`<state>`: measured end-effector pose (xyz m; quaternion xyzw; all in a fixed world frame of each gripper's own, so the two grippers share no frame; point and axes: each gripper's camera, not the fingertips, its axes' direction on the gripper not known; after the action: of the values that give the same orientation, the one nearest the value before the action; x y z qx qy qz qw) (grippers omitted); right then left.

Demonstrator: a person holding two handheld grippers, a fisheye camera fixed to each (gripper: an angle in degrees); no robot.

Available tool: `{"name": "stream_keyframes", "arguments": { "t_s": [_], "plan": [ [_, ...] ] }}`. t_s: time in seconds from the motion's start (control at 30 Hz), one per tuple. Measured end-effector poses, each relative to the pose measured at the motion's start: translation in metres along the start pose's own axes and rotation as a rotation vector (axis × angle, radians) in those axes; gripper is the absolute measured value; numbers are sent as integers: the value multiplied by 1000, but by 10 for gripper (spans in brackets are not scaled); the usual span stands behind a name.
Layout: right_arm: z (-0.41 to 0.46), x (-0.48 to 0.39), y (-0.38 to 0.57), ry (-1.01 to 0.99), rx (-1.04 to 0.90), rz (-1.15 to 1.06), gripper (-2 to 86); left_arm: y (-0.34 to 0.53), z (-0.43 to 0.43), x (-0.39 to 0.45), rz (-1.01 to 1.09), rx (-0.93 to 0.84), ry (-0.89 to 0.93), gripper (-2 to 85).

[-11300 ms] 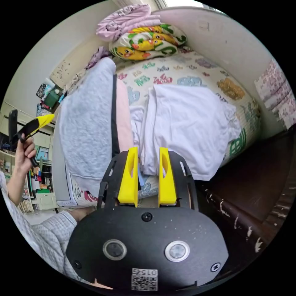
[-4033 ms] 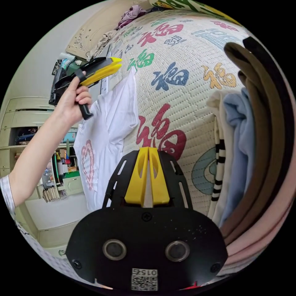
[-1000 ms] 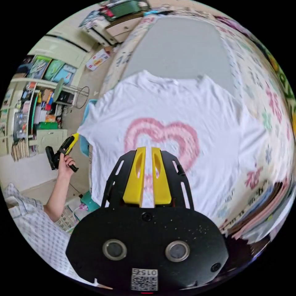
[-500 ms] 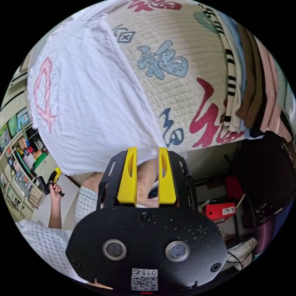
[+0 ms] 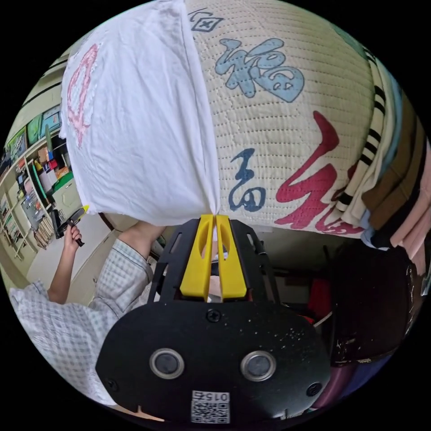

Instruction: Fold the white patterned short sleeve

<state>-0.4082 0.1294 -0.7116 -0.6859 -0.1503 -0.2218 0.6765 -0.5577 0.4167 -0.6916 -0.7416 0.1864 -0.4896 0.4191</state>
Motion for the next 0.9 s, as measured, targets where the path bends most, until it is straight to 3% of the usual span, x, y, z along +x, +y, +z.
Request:
{"name": "stream_keyframes", "arguments": {
  "t_s": [0.2, 0.53, 0.77, 0.9],
  "plan": [
    [55, -3, 9, 91, 18, 19, -6, -12, 5, 30, 47, -25, -75, -1],
    [166, -28, 27, 218, 102, 341, 5, -22, 39, 91, -45, 41, -166, 7],
    [250, -51, 25, 446, 144, 419, 4, -20, 62, 176, 139, 114, -481, 15],
    [280, -30, 34, 384, 164, 336, 5, -40, 57, 186, 91, -13, -396, 33]
  ]
}}
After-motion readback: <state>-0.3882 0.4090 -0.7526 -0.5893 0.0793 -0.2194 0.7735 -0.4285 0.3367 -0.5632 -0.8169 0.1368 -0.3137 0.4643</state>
